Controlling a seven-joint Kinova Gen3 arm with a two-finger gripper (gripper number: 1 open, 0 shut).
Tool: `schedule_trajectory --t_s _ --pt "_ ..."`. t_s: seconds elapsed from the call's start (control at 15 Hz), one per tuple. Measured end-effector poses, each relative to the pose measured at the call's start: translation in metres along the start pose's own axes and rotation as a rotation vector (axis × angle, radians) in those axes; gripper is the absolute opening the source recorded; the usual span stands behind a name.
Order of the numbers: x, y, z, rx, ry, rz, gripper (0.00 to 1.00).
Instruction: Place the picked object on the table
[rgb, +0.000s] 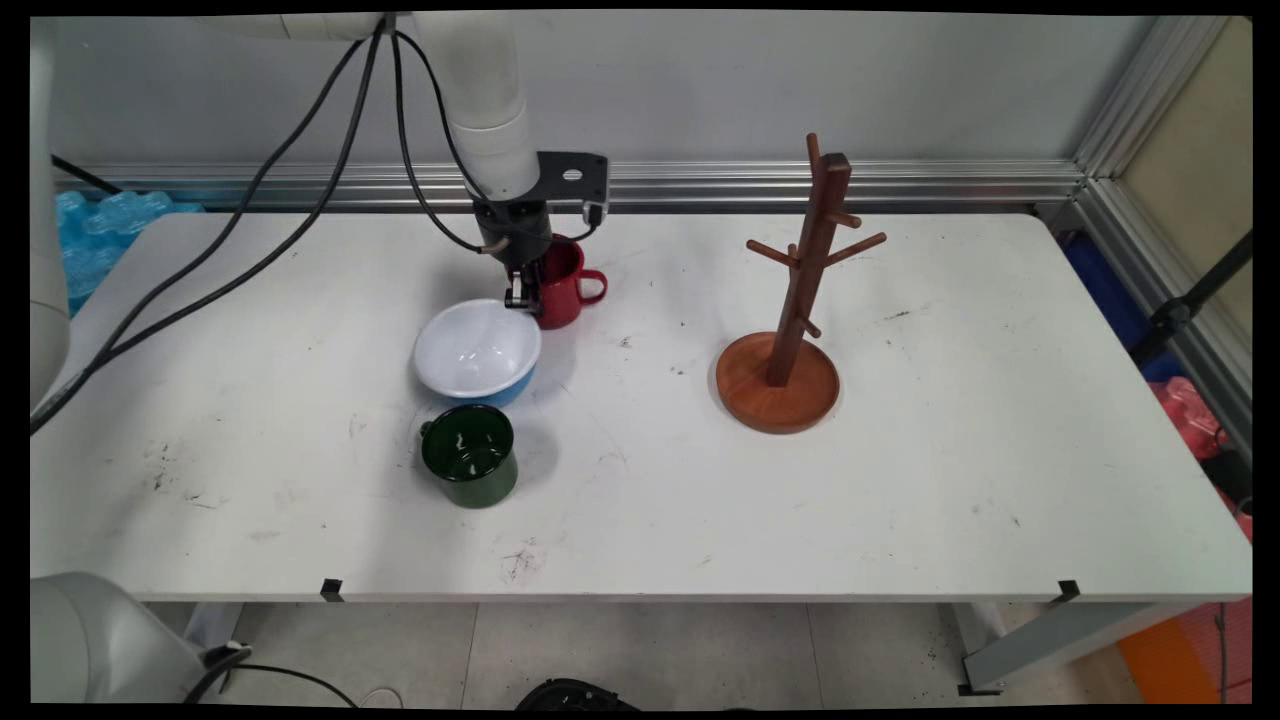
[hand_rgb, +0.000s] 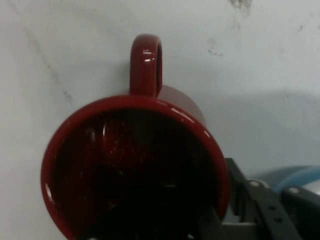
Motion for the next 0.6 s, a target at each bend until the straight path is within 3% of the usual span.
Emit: schedule_trajectory --t_s 0.6 --pt "0.0059 0.0008 0.0081 -0.007 0.012 0.000 1.00"
